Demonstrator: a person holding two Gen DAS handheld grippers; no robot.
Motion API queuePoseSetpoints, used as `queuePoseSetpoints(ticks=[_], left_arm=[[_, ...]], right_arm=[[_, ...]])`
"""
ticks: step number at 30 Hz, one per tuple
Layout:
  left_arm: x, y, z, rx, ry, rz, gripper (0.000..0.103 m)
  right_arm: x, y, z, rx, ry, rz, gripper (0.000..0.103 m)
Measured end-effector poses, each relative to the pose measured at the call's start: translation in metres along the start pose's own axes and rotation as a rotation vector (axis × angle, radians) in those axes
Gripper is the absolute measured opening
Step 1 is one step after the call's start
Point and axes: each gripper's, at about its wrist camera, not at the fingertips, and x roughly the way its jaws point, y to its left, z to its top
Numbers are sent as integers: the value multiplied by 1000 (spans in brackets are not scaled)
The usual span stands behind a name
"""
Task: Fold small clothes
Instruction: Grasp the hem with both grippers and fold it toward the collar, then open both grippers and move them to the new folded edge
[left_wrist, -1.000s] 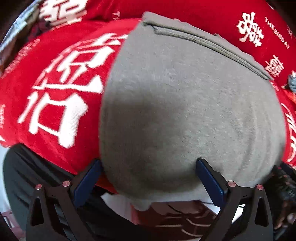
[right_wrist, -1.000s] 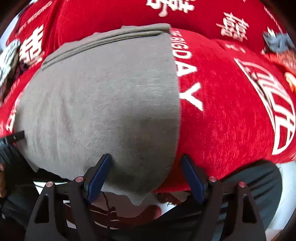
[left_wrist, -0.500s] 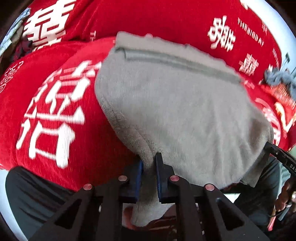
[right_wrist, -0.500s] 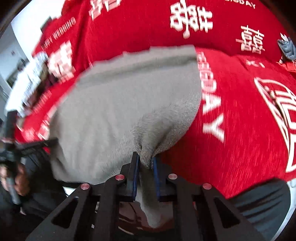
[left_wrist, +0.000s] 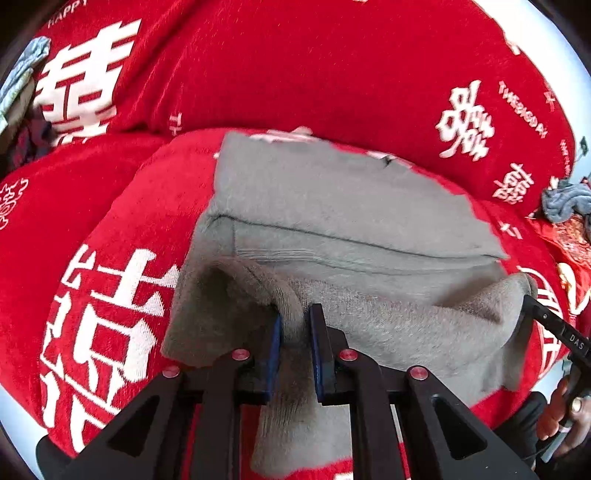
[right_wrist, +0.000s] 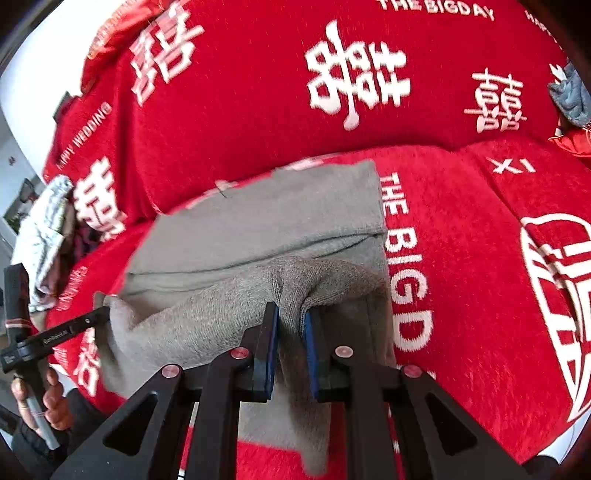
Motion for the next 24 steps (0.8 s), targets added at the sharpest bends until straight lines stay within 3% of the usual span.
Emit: queuePoseSetpoints(ticks=[1, 3, 4, 5, 7, 8, 13, 17, 18, 20, 21, 22, 23, 24], left_arm=[[6, 3, -1, -10, 18, -11, 17], [10, 13, -4, -43, 46, -39, 47], [8, 16, -6, -61, 44, -40, 78], [4, 19, -8, -76, 26, -44, 88], [-10, 29, -16, -99, -23, -68, 88], [-17, 35, -22, -102, -19, -83, 88], [-29, 46, -49, -107, -8, -123, 88], [-18, 24, -55, -45, 26, -132, 87], [-14, 14, -54, -22, 30, -127, 84], [-6, 1, -52, 10, 60, -139, 52], [1, -8, -53, 30, 92, -137, 45], [3, -12, -53, 39, 95, -119, 28], [2, -14, -53, 48, 83, -106, 18], [0, -16, -53, 56, 75, -101, 16]], right_arm=[[4, -3, 0, 4, 7, -4, 16], [12, -7, 0, 28, 31, 5, 21], [13, -9, -1, 35, 39, 10, 28], [12, -10, -3, 39, 42, 18, 35], [3, -12, -6, 32, 17, 22, 62], [-2, -12, -9, 29, 3, 20, 65], [-26, -21, -31, 30, -24, 54, 67], [-20, -26, -42, 32, 12, 76, 67], [-14, -26, -43, 34, 30, 82, 67], [-7, -26, -44, 40, 57, 113, 67], [-2, -25, -45, 44, 73, 128, 60], [0, -24, -46, 37, 77, 131, 40], [3, -20, -46, 20, 90, 136, 26], [3, -18, -46, 12, 99, 141, 14]])
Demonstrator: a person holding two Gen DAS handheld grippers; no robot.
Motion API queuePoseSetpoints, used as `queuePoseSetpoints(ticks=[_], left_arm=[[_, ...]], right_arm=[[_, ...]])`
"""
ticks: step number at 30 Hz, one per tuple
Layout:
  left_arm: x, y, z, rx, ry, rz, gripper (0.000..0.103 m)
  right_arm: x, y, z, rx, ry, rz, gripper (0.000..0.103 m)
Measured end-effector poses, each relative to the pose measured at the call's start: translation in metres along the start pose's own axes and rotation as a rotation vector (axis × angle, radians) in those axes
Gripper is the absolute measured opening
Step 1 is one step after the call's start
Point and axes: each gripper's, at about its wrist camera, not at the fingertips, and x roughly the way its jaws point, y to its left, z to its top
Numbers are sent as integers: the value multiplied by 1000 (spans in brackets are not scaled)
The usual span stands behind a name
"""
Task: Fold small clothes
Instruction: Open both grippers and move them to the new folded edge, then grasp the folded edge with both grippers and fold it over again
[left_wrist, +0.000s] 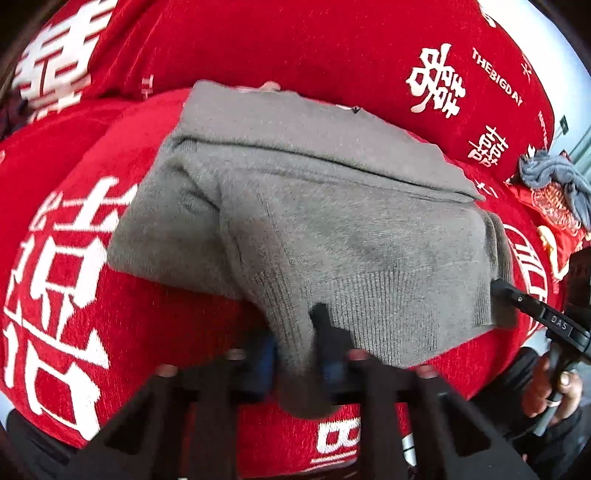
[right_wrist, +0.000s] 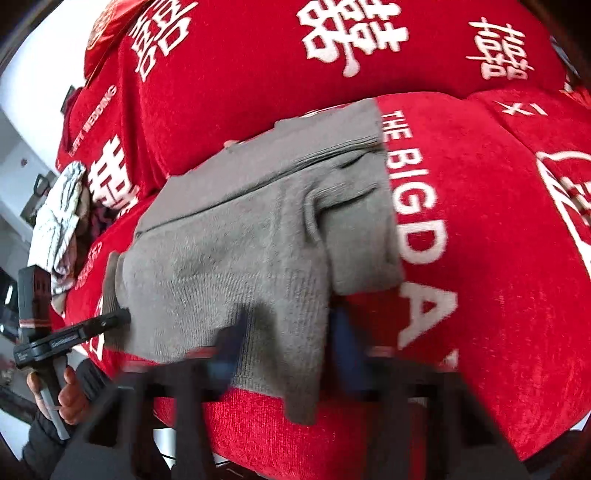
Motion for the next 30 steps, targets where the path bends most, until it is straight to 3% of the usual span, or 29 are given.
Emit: queuePoseSetpoints(ticks=[2, 8, 12, 20, 30], left_arm=[[-10, 0, -1, -10, -30, -13, 13], [-67, 1, 10, -25, -233, -56, 13], [-84, -1, 32, -32, -293, -54, 13], [-91, -1, 71, -60, -309, -35, 13], [-83, 8, 110, -107, -316, -28, 13]], right_arm=[[-6, 7, -1, -27, -17, 9, 12], [-50, 17, 14, -3, -151, 115, 10], [-72, 23, 35, 23, -235, 149, 9], [-78, 43, 80, 21, -271, 113, 9], [-73, 36, 119, 72, -295, 68, 9]])
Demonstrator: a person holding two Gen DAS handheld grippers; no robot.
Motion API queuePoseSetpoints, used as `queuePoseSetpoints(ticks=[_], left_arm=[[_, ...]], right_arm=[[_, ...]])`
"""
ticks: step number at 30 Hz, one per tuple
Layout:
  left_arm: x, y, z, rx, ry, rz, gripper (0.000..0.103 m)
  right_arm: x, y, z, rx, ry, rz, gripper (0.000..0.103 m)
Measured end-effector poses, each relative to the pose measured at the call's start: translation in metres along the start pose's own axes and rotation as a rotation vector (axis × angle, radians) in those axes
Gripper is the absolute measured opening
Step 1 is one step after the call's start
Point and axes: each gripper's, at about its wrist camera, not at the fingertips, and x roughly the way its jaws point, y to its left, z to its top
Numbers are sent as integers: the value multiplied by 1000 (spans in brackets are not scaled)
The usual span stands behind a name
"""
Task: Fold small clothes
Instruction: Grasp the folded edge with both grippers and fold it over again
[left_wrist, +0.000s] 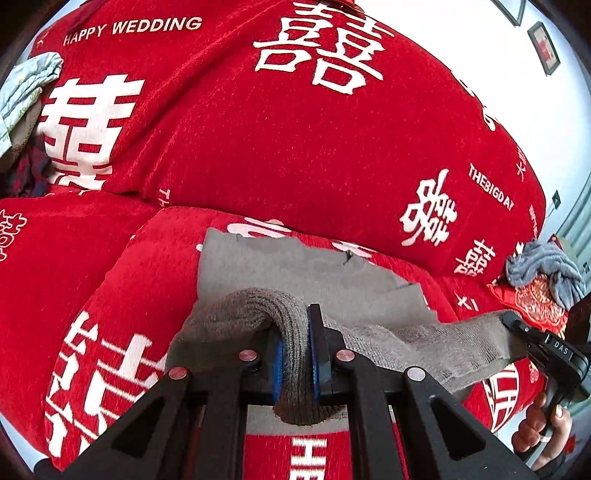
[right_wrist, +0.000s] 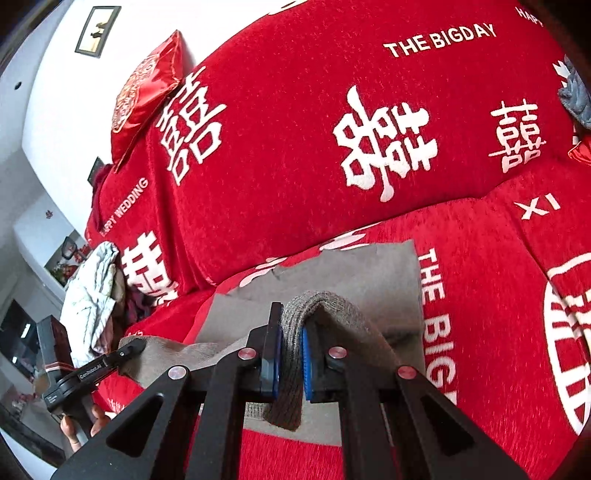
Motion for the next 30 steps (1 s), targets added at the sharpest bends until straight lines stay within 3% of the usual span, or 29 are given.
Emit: queuePoseSetpoints(ticks=[14, 30], left_arm=[[58, 15, 32, -77, 100, 42, 13], [128, 20, 57, -72, 199, 109, 13]], right_arm=[[59, -11, 30, 37, 82, -107, 9], [126, -40, 55, 87, 171, -187, 9]])
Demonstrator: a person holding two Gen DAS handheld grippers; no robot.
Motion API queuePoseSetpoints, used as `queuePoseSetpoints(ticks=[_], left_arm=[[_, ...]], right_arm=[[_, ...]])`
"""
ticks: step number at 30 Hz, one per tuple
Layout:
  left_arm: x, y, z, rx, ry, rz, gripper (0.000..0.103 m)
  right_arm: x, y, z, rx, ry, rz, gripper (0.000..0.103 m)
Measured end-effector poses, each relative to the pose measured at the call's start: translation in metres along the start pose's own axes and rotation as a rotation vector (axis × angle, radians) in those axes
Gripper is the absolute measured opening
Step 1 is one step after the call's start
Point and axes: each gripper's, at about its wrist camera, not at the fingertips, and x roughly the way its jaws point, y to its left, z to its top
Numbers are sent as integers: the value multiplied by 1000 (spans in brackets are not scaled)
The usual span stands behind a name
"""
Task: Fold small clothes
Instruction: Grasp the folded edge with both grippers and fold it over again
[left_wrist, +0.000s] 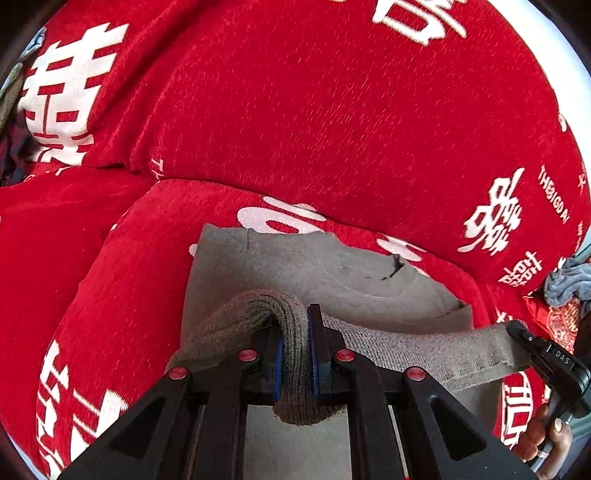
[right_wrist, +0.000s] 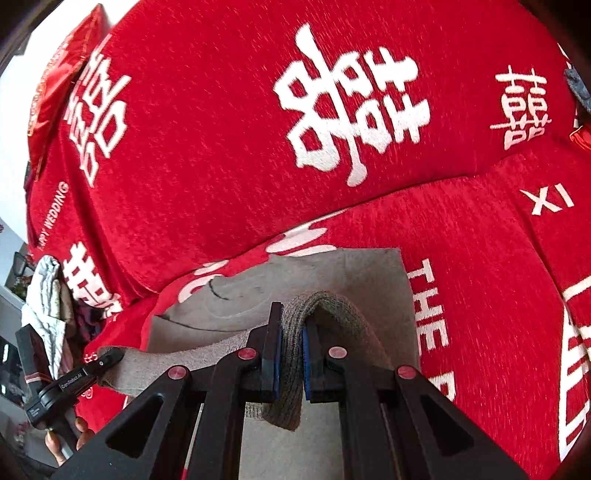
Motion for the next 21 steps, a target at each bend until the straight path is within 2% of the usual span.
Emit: queuePoseSetpoints(ticks=[8, 15, 18, 19, 20, 21], left_arm=[[43, 4, 10, 21, 63, 41, 13], [68, 5, 10, 50, 86, 76, 13], [83, 8, 9, 49, 123, 84, 19], [88, 10, 9, 43, 132, 70, 23], [88, 11, 9, 38, 128, 63, 23], [88, 11, 11, 28, 124, 59, 23]], right_arm=[[38, -16, 3, 18, 54, -50, 9], [70, -29, 1, 34, 105, -80, 10], [78, -33, 2, 37, 122, -67, 15], [81, -33, 2, 34, 131, -66, 22], [82, -33, 3, 31, 136, -60, 26], [81, -31, 4, 27, 132, -44, 34]])
